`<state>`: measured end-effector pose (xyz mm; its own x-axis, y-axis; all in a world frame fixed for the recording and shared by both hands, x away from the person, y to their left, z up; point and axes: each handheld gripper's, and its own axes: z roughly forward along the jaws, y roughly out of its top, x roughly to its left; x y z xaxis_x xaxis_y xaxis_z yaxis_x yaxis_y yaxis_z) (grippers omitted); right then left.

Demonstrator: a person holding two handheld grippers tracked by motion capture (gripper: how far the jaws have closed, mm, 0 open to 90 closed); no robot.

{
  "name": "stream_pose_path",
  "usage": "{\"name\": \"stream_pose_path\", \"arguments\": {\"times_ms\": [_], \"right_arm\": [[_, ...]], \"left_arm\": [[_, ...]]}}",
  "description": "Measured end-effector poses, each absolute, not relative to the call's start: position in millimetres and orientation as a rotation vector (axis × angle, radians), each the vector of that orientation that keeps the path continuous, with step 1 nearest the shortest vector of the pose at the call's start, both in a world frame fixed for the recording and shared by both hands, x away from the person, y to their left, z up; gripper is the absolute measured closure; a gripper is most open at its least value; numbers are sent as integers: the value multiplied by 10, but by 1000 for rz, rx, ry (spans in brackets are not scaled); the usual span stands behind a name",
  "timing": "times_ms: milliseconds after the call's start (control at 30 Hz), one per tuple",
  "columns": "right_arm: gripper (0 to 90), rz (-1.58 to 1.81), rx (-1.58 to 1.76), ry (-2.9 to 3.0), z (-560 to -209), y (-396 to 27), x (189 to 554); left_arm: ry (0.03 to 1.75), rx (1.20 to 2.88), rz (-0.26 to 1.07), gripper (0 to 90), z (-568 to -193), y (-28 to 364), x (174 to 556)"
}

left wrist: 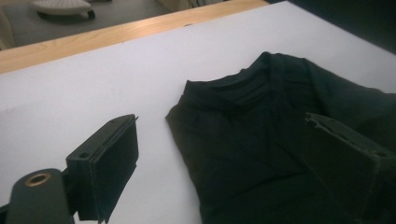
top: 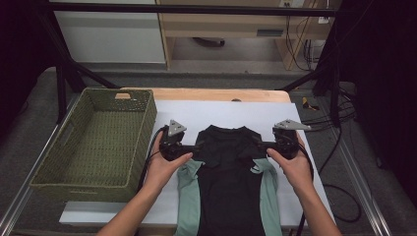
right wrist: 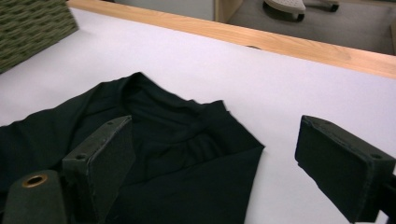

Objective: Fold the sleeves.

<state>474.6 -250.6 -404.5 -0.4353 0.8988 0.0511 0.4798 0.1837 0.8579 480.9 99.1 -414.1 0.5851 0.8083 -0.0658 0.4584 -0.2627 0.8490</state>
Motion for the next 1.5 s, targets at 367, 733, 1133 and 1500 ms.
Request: {"name": "stream_pose_path", "arguments": {"times_ms": [367, 733, 1133, 1500], "right_arm": [[144, 1122, 1342, 1992, -4134, -2561, 5057], [161, 1078, 1343, 2012, -4152, -2552, 5292], [180, 1075, 1384, 2032, -4283, -2579, 5416], [236, 1052, 1398, 2048, -4403, -2586, 5446]], "left_arm": [[1073, 1873, 494, 110, -4118, 1022, 5089], [1041, 1888, 529, 109, -4141, 825, 5284], [1083, 1942, 514, 113, -4278, 777, 5417], [1072, 1977, 504, 127, -4376, 726, 5447]]}}
